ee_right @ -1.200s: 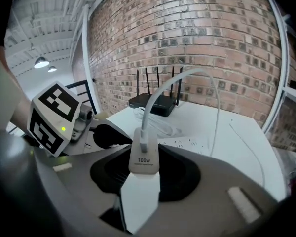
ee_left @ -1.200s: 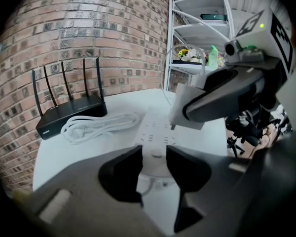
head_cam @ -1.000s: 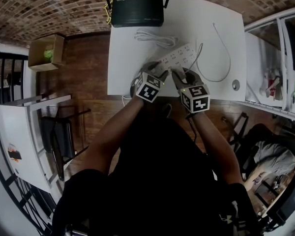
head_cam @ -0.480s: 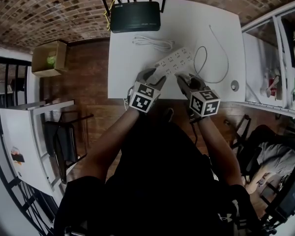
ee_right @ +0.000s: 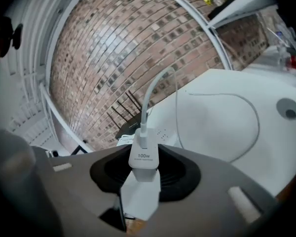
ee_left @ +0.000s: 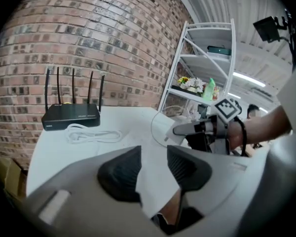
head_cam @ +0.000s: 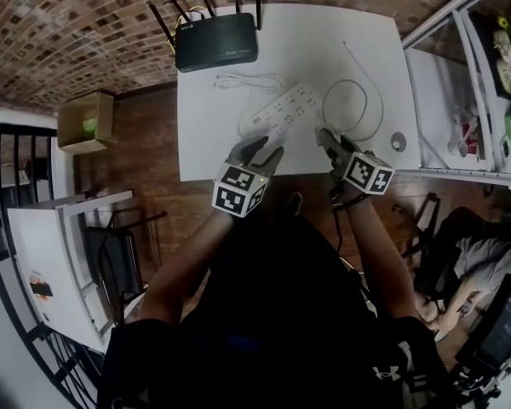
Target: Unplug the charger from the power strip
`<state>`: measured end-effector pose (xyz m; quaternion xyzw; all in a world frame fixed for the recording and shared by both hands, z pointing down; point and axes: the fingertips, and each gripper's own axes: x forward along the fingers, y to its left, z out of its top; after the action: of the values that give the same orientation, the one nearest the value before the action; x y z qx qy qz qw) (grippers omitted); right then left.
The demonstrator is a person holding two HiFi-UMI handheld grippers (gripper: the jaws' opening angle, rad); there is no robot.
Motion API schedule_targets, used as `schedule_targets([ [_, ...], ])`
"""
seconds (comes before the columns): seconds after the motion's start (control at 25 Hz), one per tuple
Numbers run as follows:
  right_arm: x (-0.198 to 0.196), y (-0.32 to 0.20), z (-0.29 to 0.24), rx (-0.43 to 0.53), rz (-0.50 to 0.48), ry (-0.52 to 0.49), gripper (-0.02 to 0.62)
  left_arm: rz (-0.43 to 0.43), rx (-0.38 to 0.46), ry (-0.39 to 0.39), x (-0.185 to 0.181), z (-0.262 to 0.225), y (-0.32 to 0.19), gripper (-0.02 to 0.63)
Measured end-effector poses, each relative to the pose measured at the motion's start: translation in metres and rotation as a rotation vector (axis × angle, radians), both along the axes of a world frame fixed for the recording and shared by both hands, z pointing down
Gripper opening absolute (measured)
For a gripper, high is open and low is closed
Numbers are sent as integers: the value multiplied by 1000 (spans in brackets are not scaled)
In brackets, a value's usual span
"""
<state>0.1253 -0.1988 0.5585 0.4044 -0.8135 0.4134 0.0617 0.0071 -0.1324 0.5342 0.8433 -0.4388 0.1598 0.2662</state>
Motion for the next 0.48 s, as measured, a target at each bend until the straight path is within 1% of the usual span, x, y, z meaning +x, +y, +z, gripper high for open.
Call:
schedule_targets([
  [0.08, 12, -3, 9, -42, 47, -51, 141, 12, -3, -6, 6, -1, 3, 164],
  [0.16, 25, -6, 20, -77, 90, -77, 141, 17, -4, -13, 9, -3, 6, 163],
  [0.32, 42, -10, 42, -141, 153, -109, 141, 12, -3, -30, 8, -5, 9, 161],
  [0.48, 57, -10, 60, -202, 200, -119, 141, 0, -3, -42, 7, -7, 11, 161],
])
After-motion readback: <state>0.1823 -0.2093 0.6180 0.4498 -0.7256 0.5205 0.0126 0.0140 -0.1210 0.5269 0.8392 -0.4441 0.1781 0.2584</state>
